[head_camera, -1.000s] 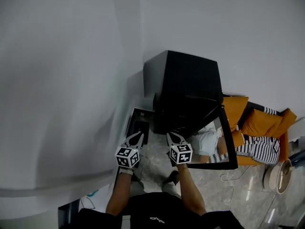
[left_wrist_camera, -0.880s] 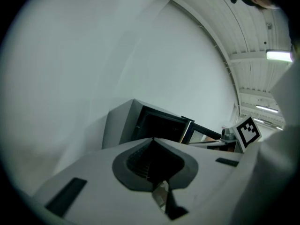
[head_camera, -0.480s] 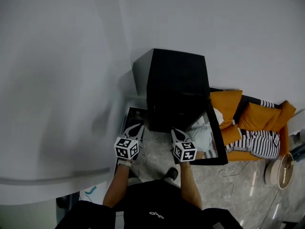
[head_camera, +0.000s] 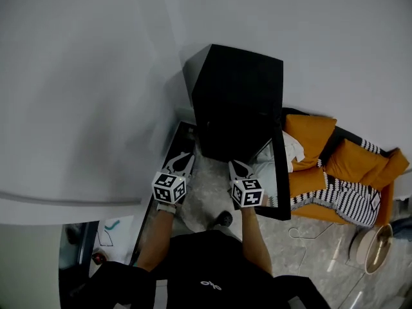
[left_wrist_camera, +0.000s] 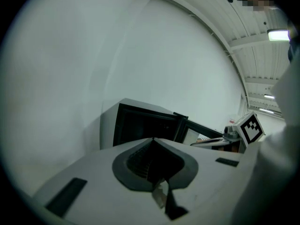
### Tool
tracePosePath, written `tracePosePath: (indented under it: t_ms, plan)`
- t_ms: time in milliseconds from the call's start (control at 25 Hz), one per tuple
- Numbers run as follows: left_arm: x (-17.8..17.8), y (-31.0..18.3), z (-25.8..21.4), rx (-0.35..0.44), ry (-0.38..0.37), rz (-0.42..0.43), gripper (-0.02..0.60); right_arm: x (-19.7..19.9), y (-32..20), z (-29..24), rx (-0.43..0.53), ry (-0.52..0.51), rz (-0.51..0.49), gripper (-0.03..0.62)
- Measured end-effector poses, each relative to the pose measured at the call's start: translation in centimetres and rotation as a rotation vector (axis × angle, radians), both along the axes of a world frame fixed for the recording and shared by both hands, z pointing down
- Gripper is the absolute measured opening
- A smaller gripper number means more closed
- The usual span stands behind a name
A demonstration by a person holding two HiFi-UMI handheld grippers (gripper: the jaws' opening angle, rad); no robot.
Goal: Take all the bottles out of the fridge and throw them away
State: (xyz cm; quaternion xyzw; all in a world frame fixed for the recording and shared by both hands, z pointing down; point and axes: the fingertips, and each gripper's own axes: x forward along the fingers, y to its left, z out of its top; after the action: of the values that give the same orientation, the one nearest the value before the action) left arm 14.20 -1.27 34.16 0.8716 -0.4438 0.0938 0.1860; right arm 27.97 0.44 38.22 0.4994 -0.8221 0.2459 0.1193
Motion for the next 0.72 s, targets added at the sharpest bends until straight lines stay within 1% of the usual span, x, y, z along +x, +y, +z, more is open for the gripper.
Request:
tracePosePath:
  t_ms: [120,280,480,720]
  plan:
    - [0.4,1.6,0.0,-0.005,-0.002,-0.044,0.003,0.2,0.9,0.3,-0.015,-0.008,-0.049,0.009]
    - [0.1,3.0,-0.8,0.010,-0.007,-0.063,0.003,0.0,1.6,-0.1,-0.017,-0.009,-0.079,0.009]
    - [-2.9,4.9,-1.8,0.033,0.005,-0.099,0.003,-1.5,3.4,-1.0,0.005,-0.003,-0.089,0.009]
    - [-6.8,8.9,-2.2,0.048,0.013,-0.099,0.003,-5.0,7.2,-1.9,0.023,0.017,-0.092,0.009]
